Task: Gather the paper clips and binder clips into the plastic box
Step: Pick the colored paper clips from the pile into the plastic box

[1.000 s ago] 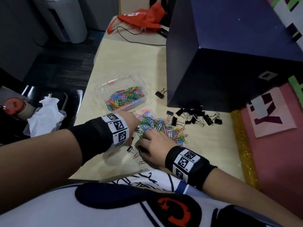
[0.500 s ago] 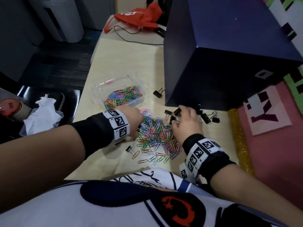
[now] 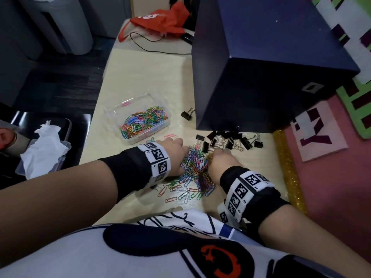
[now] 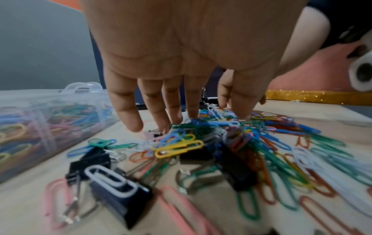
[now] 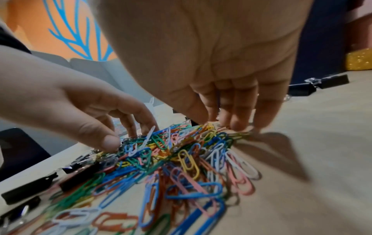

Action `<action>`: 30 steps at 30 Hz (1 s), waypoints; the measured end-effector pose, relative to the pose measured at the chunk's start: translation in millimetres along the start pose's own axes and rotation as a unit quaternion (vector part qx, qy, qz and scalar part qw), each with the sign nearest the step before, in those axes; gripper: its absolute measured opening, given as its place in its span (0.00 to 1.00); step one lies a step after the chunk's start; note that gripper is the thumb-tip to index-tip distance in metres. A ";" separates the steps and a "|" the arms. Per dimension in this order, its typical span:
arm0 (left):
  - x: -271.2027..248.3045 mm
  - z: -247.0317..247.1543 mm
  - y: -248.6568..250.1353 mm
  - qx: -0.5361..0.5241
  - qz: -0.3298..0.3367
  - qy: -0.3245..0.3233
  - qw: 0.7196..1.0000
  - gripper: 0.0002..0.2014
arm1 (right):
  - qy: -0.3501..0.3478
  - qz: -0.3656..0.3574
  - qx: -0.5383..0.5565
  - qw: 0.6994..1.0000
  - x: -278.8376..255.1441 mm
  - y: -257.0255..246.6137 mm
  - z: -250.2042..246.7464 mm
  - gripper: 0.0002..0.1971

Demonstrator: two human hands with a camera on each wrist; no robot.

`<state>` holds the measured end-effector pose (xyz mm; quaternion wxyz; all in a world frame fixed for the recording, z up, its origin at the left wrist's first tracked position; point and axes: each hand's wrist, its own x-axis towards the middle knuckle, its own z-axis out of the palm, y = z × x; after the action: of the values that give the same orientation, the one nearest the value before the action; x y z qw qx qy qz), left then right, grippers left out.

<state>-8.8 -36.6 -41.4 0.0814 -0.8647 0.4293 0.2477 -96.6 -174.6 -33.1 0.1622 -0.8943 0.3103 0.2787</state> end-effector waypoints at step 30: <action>-14.7 3.5 -13.1 -0.028 0.002 0.198 0.980 0.25 | 0.030 -0.175 -0.051 0.983 14.8 -13.3 -3.5 0.30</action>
<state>-7.2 -16.9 -38.1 -0.0300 -0.8975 0.4319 0.0842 -77.0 -173.1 -37.7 0.1528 -0.9499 0.1389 0.2344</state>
